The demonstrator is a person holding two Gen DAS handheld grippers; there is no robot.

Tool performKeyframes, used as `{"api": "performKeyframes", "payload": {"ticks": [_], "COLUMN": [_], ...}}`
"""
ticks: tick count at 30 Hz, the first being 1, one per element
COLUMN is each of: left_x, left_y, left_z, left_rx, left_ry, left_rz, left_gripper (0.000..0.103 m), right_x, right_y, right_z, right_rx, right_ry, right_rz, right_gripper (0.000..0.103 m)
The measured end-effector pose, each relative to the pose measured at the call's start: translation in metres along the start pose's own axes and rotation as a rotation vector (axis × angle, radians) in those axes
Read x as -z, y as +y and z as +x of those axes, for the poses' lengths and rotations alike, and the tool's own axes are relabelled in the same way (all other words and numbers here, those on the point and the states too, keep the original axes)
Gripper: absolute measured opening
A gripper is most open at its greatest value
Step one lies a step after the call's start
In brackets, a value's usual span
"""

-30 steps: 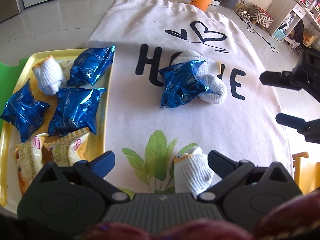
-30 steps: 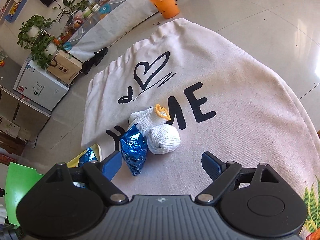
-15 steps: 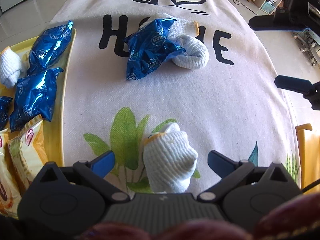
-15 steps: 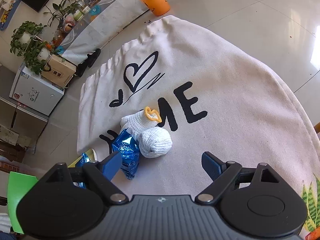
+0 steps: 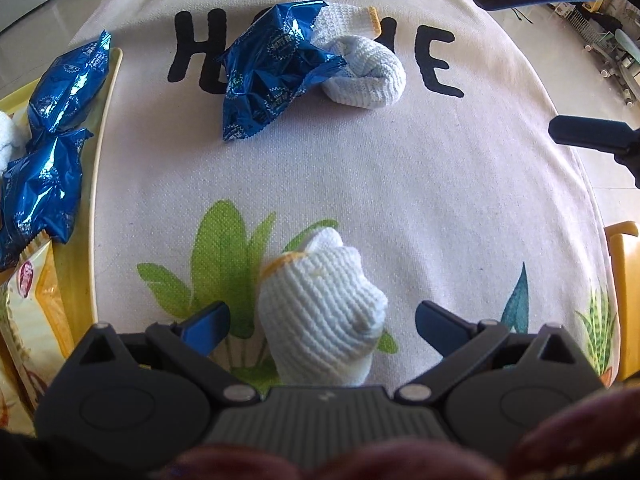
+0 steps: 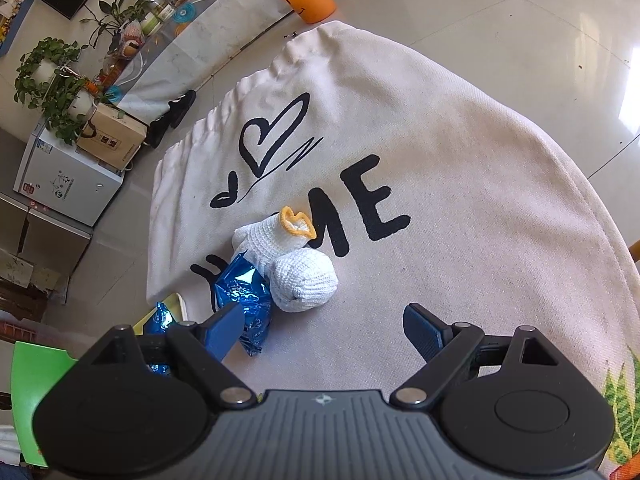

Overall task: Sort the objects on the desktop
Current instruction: 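Close the left tool on a white glove while the right tool closes on the rolled white glove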

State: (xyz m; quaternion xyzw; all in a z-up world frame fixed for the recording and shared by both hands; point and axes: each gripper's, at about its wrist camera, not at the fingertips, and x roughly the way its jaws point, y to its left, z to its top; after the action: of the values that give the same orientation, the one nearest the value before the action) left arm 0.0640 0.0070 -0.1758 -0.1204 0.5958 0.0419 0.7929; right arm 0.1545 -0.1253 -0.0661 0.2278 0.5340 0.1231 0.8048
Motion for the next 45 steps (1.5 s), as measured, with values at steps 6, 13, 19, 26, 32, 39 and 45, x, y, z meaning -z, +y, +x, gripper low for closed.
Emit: {"api": "performKeyframes", "payload": {"ticks": [6,13,19,26,32,39,45], "left_x": [0.001,0.004,0.004,0.001,0.004,0.002,0.004], "left_y": [-0.002,-0.001,0.008,0.03,0.034,0.032,0.03], "left_z": [0.005,0.009,0.004,-0.002,-0.001,0.002,0.002], "left_rx": [-0.033,-0.138,-0.137,-0.147,-0.118,-0.126,-0.127], "left_ry": [-0.005,-0.029,-0.051,-0.062,-0.036,-0.032,-0.044], "left_rz": [0.019,0.055,0.011,-0.08,-0.085,-0.064,-0.043], "left_gripper": [0.102,0.102,0.102,0.101,0.102,0.103,0.102], "right_x": [0.0,-0.002,-0.006,-0.004,-0.004,0.001,0.003], "right_y": [0.0,0.001,-0.001,0.014,0.024,0.032,0.033], "right_z": [0.004,0.018,0.04,0.07,0.09,0.11,0.108], "right_rx": [0.015,0.046,0.038,0.016,0.03,0.051,0.046], "right_ry": [0.013,0.033,0.046,0.051,0.044,0.048,0.016], "right_rz": [-0.004,-0.023,0.003,-0.048,-0.104,-0.156,-0.178], "right_gripper": [0.087,0.087,0.087,0.086,0.078,0.067,0.057]}}
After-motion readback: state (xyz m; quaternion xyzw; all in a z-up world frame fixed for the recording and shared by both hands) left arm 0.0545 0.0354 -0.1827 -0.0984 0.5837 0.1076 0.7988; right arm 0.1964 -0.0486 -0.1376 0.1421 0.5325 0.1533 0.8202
